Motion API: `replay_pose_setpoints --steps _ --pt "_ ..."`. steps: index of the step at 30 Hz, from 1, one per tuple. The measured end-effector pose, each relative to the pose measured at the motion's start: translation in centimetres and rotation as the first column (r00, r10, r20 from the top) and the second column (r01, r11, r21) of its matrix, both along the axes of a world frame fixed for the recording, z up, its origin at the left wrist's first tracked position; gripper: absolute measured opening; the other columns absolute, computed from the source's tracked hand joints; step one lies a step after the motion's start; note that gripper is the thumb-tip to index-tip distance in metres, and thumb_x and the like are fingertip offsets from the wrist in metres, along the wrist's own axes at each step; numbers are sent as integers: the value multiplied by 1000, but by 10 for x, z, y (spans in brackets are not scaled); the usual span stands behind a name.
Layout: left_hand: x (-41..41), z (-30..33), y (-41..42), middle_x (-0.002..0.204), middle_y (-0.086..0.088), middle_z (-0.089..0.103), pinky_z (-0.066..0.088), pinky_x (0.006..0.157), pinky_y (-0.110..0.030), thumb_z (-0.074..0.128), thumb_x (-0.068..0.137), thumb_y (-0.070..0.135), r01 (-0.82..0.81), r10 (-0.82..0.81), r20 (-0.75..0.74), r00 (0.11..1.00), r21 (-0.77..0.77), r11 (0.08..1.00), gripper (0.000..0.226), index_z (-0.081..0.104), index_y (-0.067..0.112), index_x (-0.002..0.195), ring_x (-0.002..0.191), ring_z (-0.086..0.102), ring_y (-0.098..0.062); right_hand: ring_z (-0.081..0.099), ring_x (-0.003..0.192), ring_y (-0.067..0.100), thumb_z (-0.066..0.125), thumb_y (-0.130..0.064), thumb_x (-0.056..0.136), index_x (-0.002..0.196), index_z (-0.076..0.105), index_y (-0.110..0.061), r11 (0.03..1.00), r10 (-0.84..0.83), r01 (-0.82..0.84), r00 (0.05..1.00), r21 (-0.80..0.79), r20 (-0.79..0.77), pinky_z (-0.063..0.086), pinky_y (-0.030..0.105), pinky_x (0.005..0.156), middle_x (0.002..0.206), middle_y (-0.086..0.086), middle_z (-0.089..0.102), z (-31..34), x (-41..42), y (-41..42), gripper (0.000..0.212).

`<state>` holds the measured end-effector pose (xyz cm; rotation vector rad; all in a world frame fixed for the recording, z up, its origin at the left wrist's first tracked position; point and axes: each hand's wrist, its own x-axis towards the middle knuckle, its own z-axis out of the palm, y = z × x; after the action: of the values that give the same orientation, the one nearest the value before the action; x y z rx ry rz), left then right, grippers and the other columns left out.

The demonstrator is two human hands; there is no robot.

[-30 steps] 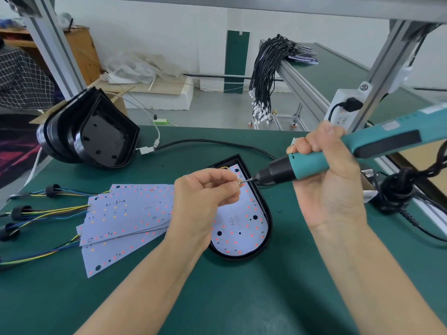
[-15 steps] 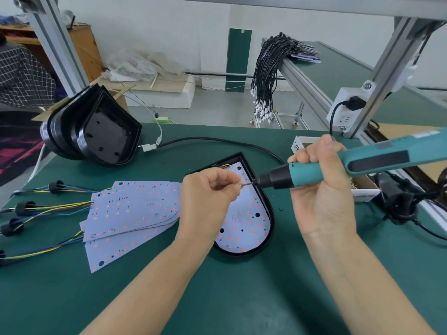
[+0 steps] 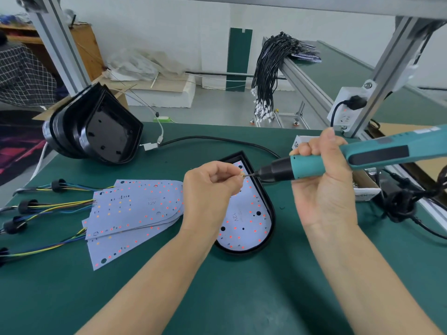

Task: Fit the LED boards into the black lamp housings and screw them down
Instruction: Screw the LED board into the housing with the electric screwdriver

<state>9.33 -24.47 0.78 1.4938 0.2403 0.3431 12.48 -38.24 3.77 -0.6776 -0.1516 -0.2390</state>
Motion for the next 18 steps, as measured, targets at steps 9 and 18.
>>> replay_pose_setpoints --steps 9,18 --pt "0 1 1 72 4 74 53 60 -17 69 73 -14 51 -51 0 999 -60 997 30 70 15 76 63 65 -6 47 57 8 60 -17 86 71 43 -23 999 25 -24 999 28 -27 46 21 66 61 -9 43 4 0 -3 24" --pt "-13 -9 55 67 -5 64 45 56 -31 71 78 39 71 122 -293 948 572 817 26 59 17 82 54 57 -21 48 58 9 64 -19 79 67 45 -23 990 100 -103 994 -99 -35 45 23 68 65 -9 46 -6 -4 -18 23"
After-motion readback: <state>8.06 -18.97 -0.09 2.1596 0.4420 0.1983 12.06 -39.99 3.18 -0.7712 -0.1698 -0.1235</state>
